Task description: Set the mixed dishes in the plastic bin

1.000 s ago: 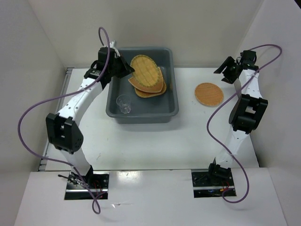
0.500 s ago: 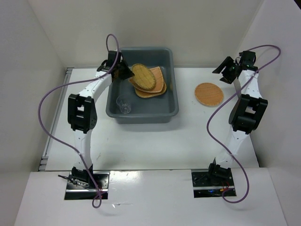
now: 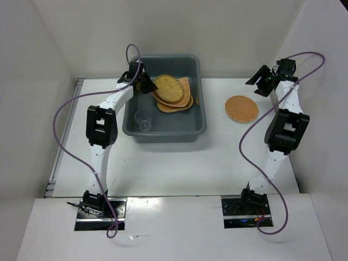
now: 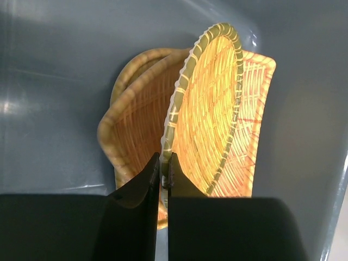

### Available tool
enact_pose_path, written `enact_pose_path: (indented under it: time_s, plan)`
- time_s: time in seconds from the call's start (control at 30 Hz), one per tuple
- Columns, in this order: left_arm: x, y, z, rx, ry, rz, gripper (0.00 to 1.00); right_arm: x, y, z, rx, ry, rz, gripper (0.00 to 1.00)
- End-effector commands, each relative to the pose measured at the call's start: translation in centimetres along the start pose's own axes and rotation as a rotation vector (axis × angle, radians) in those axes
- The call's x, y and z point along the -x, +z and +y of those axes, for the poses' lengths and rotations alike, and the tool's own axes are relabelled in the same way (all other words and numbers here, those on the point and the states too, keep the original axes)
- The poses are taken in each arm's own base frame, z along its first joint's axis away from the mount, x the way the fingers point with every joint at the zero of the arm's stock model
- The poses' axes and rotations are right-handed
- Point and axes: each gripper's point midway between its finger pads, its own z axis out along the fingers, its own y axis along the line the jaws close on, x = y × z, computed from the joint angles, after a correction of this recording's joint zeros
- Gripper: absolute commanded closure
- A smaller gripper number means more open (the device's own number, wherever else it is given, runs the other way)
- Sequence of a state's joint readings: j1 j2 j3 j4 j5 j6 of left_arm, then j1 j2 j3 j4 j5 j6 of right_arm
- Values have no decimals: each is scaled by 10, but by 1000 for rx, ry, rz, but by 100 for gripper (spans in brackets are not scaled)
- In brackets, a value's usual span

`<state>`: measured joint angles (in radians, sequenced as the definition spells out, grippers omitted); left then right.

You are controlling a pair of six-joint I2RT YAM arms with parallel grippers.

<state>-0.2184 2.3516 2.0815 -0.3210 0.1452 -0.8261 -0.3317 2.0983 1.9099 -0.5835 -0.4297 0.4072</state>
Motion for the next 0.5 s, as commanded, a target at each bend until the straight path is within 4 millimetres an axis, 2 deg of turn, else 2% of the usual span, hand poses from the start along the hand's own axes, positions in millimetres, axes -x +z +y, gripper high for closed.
enact_pose_path:
  time_s: [0.0, 0.1, 0.2, 0.23, 0.3, 0.4, 0.47]
  plan:
    - [12, -4, -24, -70, 9, -33, 92, 18, -16, 16, 33, -26, -64, 27]
    - [15, -8, -28, -76, 11, -40, 67, 16, -10, 10, 18, -18, -53, 27]
    - [16, -11, -18, -35, 30, -60, 52, 20, -9, 9, 8, -27, -59, 27]
    - [21, -17, -22, -35, 32, -78, 49, 20, -9, 9, 8, -27, -59, 27]
    - [20, -19, -17, -15, 41, -78, 42, 21, -7, 8, 9, -27, -59, 27]
    - [23, -21, -15, 6, 58, -83, 36, 22, -8, 10, 8, -27, -59, 27]
    - [30, -27, -20, 9, 81, -94, 32, 19, -5, 3, -13, -28, -49, 27]
